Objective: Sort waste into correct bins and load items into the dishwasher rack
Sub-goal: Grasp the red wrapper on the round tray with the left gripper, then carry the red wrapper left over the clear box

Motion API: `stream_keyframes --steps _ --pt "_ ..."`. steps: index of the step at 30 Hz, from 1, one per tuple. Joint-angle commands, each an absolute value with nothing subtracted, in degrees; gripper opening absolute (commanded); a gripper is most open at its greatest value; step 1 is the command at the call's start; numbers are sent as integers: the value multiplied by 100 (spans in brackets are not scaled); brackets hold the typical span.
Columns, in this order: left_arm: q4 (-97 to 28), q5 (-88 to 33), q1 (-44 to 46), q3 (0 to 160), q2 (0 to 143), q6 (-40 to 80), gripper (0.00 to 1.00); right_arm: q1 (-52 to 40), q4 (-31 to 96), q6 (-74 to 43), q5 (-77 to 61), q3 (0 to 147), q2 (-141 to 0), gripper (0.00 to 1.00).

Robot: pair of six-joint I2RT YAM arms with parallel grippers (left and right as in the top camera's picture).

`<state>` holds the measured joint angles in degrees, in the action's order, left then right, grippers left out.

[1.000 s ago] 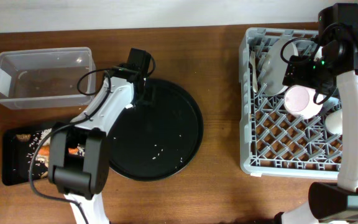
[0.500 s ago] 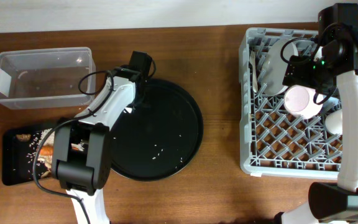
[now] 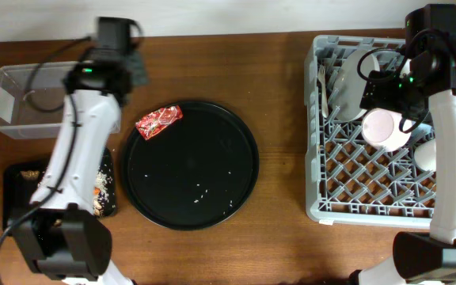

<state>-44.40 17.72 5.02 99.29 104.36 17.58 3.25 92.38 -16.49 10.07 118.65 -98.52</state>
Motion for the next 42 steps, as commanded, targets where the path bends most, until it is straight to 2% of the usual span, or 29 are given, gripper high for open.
stream_keyframes --steps 1,3,4,5,6,7,8,9,14,18,22,24,26,29,33,35,42 --pt "-4204 2075 -193 9926 10626 1994 0 344 9236 -1704 1098 11917 -9797 99" --pt "-4058 2060 -486 9926 10785 1992 1 344 9236 -1704 1098 11917 -9797 99" --pt "-4034 2058 -600 9926 10864 1992 6 344 9236 -1704 1100 11917 -9797 99" --pt "-4038 2058 -720 9926 10967 1988 20 344 9236 -1704 1098 11917 -9797 99" --pt "-4064 2053 -805 9926 11061 1986 48 344 9236 -1702 1098 11917 -9797 99" --pt "-4145 2056 -880 9926 11179 1938 69 346 9236 -1704 1098 11917 -9797 99" --pt "-4265 2053 -923 9926 11260 1831 87 346 9236 -1704 1098 11917 -9797 99" --pt "-4423 2060 -932 9926 11284 1791 99 344 9236 -1704 1098 11917 -9797 99" --pt "-4685 1815 -808 9946 11021 1772 98 344 9236 -1704 1098 11917 -9797 99" --pt "-4740 1238 -322 9948 10499 1756 93 344 9236 -1704 1098 11917 -9797 99" --pt "-4757 373 357 9948 10326 838 93 346 9236 -1704 1098 11917 -9797 99" --pt "-4757 475 869 9926 10479 259 92 346 9236 -1704 1098 11917 -9797 99" --pt "-4720 589 1157 9926 10731 -86 79 346 9236 -1704 1098 11917 -9797 99" --pt "-4724 1253 1413 9926 11310 -248 74 344 9236 -1704 1098 11917 -9797 99" --pt "-4873 1291 1415 9926 12009 -851 75 344 9236 -1704 1098 11917 -9797 99" --pt "-4897 1293 1415 9926 12280 -1000 79 344 9236 -1704 1098 11917 -9797 99" --pt "-4751 1588 1404 9926 12779 -996 80 344 9236 -1704 1098 11917 -9797 99"
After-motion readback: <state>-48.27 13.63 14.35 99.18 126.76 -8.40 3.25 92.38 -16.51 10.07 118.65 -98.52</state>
